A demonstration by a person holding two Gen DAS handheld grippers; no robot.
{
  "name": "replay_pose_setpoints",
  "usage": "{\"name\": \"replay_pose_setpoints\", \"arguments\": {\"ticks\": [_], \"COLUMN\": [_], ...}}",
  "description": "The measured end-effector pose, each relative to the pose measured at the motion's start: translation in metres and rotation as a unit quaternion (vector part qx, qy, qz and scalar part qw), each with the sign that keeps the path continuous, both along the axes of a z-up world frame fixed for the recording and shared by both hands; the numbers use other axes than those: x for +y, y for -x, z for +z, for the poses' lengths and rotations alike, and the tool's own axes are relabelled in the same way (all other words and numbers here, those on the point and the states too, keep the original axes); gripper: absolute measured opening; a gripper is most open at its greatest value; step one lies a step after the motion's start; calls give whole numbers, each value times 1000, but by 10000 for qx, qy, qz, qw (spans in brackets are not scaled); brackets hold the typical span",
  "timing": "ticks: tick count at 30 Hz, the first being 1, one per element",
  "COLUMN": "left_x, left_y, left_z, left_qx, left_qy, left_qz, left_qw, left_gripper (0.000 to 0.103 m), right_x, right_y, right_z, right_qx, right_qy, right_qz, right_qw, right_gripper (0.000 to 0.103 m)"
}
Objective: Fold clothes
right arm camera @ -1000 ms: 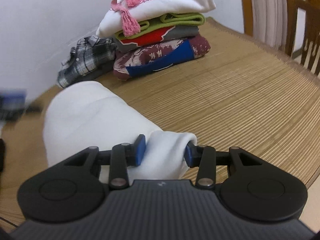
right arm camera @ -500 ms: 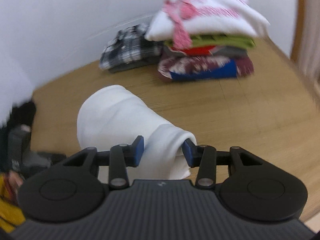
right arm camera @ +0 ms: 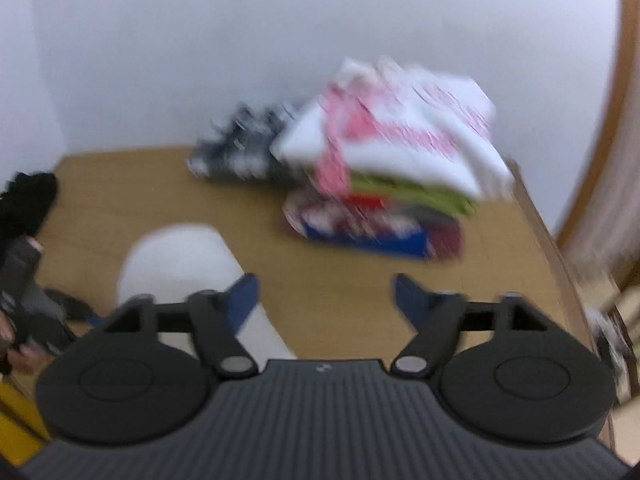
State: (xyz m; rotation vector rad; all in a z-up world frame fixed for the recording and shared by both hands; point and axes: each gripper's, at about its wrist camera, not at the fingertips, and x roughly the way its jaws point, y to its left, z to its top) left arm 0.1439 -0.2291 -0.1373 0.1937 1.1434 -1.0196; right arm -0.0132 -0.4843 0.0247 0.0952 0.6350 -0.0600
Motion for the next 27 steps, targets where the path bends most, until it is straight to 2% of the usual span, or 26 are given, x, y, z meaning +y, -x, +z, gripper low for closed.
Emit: {"name": "replay_pose_setpoints", "arguments": {"ticks": [2, 4, 6, 7, 8, 9, 11, 12, 15, 17, 19, 21, 23, 27], "left_x": [-2, -5, -1, 3, 8, 13, 21, 22, 17, 4, -9, -24, -43, -97], "left_y": [0, -4, -3, -3, 0, 2, 7, 9, 8, 5, 5, 2, -4, -25], "left_z": [1, -2, -2, -2, -3, -4, -11, -16, -28, -30, -26, -22, -17, -10], "left_qx": [-23, 0, 18, 24, 60, 108, 286, 340, 483, 410, 148, -126, -455, -977], "left_qy": [-41, -51, -69, -76, -62, -52, -118, -172, -189, -219, -202, -223, -220, -162], "left_qz": [8, 68, 164, 209, 248, 278, 266, 281, 333, 167, -147, -456, -757, -1174], "left_qw": [10000, 10000, 9998, 9997, 9997, 9995, 9992, 9989, 9981, 9988, 9996, 9986, 9958, 9881], "left_gripper": [94, 95, 95, 95, 94, 94, 94, 94, 92, 92, 91, 91, 91, 91], "right_x": [16, 32, 32, 19, 4, -14, -49, -55, -39, -29, -24, -26, -29, -36], "right_y": [-31, -61, -84, -87, -90, -91, -82, -76, -59, -47, -28, -3, 16, 38], "right_z": [-28, -57, -100, -116, -128, -139, -165, -175, -183, -184, -183, -185, -189, -195], "right_qx": [270, 538, 883, 885, 966, 1091, 1403, 1509, 1377, 1235, 1034, 840, 672, 340], "right_qy": [262, 523, 643, 313, -150, -853, -2348, -2821, -3173, -3320, -3379, -3553, -3802, -4412], "right_qz": [622, 1240, 1497, 1317, 1018, 724, 383, 376, 657, 560, 135, -342, -688, -1179], "right_qw": [9974, 9894, 9827, 9868, 9900, 9877, 9611, 9467, 9360, 9335, 9354, 9303, 9199, 8890], "right_gripper": [87, 87, 90, 94, 103, 103, 103, 103, 103, 103, 103, 103, 103, 101]}}
